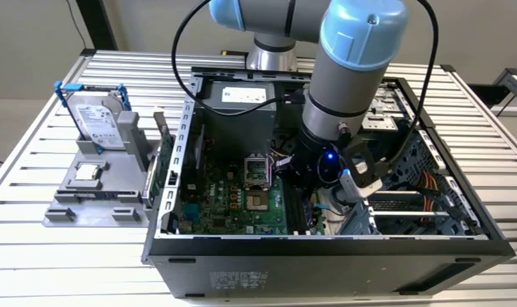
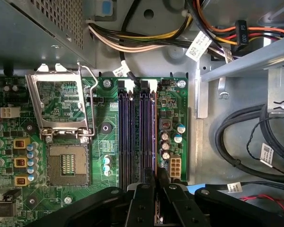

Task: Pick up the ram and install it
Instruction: 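Insert the ram into the slot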

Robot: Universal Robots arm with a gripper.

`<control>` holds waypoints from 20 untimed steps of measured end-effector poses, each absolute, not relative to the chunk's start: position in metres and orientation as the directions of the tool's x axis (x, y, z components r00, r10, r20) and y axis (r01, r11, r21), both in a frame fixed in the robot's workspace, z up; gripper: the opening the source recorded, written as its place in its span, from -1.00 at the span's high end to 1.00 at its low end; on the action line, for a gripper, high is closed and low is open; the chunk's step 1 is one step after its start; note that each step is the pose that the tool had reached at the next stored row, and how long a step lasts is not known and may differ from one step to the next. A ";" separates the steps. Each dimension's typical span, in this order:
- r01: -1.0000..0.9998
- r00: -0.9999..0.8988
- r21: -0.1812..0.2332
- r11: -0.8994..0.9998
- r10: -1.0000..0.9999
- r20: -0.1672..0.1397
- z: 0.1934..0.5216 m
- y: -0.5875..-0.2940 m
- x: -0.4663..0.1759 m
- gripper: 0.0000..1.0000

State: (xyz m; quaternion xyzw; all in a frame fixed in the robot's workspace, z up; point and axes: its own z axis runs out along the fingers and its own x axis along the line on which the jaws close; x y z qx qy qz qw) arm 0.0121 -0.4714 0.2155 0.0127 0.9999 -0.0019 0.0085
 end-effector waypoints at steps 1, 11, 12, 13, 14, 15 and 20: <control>0.026 -1.000 -0.003 1.000 0.026 -0.017 0.215 -0.471 0.012 1.00; 0.028 -0.999 -0.003 1.000 0.028 -0.017 0.214 -0.471 0.011 1.00; 0.028 -0.999 -0.004 1.000 0.028 -0.017 0.213 -0.471 0.011 1.00; 0.028 -0.999 -0.004 1.000 0.028 -0.017 0.212 -0.471 0.011 1.00; 0.028 -0.999 -0.004 1.000 0.028 -0.017 0.212 -0.471 0.011 1.00; 0.029 -0.999 -0.004 1.000 0.029 -0.017 0.211 -0.471 0.011 1.00; 0.029 -0.999 -0.004 1.000 0.029 -0.017 0.210 -0.471 0.011 1.00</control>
